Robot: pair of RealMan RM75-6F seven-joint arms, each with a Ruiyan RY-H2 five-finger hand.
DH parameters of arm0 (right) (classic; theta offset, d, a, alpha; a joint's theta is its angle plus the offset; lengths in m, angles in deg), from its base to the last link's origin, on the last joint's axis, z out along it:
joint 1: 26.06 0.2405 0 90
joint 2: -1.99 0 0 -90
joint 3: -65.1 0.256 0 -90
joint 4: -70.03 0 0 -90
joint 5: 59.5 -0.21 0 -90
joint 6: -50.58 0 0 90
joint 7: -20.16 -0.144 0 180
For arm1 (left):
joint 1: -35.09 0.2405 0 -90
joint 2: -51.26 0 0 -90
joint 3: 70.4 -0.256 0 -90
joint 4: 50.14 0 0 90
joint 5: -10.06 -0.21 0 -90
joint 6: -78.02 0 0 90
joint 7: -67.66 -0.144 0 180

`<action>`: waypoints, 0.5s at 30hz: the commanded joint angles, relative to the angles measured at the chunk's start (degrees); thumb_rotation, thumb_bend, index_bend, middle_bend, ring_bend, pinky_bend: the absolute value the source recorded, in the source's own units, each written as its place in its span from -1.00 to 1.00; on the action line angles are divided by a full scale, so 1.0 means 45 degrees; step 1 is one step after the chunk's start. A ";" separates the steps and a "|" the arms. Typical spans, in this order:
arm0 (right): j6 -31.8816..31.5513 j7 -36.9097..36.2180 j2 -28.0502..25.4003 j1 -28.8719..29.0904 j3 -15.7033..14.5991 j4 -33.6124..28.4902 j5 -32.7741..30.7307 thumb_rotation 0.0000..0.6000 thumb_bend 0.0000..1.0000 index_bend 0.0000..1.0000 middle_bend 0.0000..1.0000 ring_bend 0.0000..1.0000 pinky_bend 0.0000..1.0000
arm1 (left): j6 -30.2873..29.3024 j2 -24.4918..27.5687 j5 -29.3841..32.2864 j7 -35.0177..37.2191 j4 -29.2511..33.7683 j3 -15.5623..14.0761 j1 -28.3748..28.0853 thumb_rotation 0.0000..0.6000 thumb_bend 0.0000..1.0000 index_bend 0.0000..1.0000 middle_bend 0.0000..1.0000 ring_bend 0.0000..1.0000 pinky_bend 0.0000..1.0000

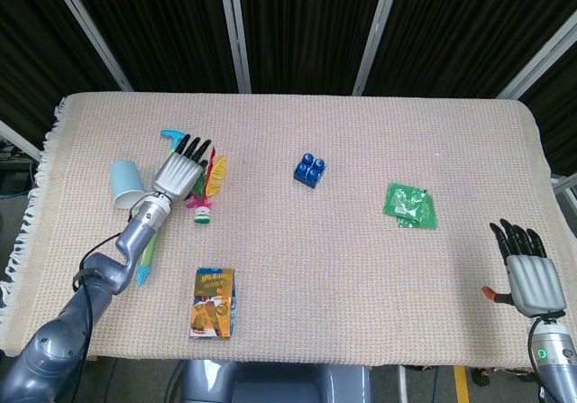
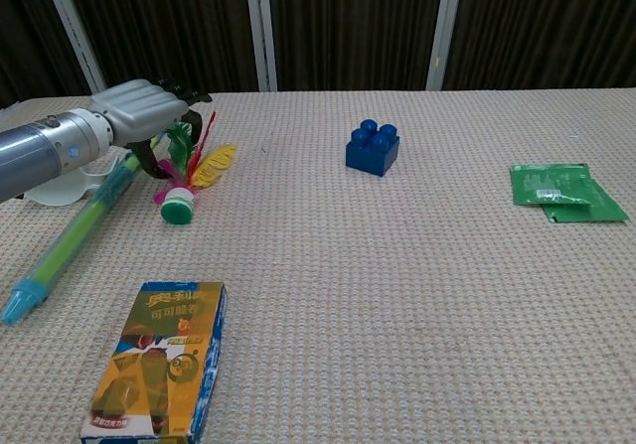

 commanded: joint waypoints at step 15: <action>0.0524 0.0120 0.0184 0.0236 0.0008 0.0283 -0.0506 1.00 -0.98 -1.00 -1.00 -1.00 -1.00 | 0.0234 -0.0541 0.0091 0.1255 -0.1092 -0.0437 -0.0329 1.00 -0.12 0.23 -1.00 -1.00 -1.00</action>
